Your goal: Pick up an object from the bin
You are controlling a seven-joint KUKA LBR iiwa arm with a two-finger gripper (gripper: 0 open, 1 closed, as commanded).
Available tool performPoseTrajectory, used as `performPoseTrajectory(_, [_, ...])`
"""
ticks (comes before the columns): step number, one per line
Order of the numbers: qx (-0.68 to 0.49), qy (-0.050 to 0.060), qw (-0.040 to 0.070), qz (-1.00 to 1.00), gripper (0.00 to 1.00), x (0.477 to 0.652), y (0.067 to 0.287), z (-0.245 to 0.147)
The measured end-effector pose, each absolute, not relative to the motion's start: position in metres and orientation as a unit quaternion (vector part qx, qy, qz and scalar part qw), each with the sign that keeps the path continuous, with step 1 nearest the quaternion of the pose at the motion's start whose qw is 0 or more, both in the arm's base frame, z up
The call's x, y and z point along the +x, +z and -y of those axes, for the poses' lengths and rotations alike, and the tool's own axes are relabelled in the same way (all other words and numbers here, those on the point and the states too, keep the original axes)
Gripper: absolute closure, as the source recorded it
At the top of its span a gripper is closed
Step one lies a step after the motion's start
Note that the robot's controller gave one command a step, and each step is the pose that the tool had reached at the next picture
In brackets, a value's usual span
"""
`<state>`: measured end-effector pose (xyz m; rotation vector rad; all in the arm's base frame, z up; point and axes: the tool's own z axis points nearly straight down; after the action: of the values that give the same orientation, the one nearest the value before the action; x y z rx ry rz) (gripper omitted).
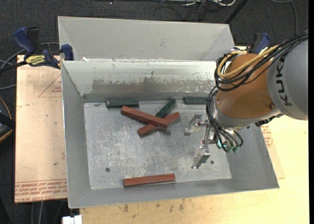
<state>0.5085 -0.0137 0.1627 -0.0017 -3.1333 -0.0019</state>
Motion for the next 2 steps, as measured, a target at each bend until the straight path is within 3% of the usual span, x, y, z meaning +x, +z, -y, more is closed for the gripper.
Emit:
performPoseTrajectory(1, [0.000,0.000,0.000,1.000,0.00,0.510,0.167,0.014])
performPoseTrajectory(2, [0.008,0.000,-0.005,1.000,0.00,0.557,0.110,-0.015])
